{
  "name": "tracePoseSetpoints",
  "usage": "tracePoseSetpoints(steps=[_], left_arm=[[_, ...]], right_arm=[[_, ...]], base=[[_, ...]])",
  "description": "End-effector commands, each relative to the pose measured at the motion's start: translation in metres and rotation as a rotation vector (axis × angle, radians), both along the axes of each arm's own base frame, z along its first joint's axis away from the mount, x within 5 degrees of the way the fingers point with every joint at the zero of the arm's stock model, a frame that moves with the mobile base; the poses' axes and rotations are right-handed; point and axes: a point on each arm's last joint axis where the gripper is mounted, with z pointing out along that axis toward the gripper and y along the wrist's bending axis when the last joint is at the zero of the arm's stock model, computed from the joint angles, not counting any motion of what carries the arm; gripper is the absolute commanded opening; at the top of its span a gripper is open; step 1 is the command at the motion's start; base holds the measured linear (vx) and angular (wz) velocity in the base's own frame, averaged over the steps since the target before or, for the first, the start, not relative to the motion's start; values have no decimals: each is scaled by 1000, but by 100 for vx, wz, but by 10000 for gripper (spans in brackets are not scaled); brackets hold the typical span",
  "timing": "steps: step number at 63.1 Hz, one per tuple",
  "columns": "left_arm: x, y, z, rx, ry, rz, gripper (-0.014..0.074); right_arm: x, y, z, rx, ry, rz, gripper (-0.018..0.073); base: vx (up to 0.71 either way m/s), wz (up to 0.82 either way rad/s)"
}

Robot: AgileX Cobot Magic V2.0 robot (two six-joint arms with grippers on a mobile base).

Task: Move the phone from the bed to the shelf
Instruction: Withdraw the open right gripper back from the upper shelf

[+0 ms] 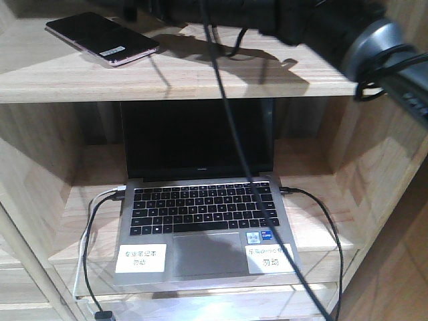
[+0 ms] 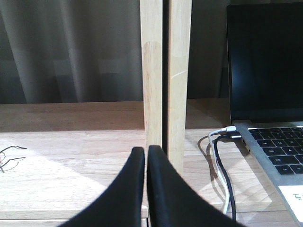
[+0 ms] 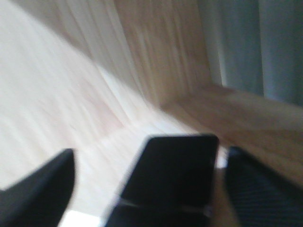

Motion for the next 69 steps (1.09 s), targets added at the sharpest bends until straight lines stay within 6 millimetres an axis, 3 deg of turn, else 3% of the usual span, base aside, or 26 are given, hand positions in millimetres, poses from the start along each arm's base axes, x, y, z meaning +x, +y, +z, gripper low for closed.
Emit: tracePoseSetpoints(steps=[1,18,42,58,65,69], left_arm=[[0,0,4,-5,-71,3,1],[0,0,4,-5,-71,3,1],[0,0,4,-5,-71,3,1],[0,0,4,-5,-71,3,1],[0,0,4,-5,-71,3,1],[0,0,4,-5,-71,3,1]], right_arm=[[-26,-19,52,82,-76,-32,442],[-44,-33,74,58,-65,-83,-17],[-69,-57,100,4,-68,-202,-4],[-81,-76,116,-69,-190,-345,-4],[-85,-88,111,-3,-239,-449,-4],[-88,-95,96,7,-246,-498,-4]], base=[[0,0],[0,0],[0,0],[0,0],[0,0],[0,0]])
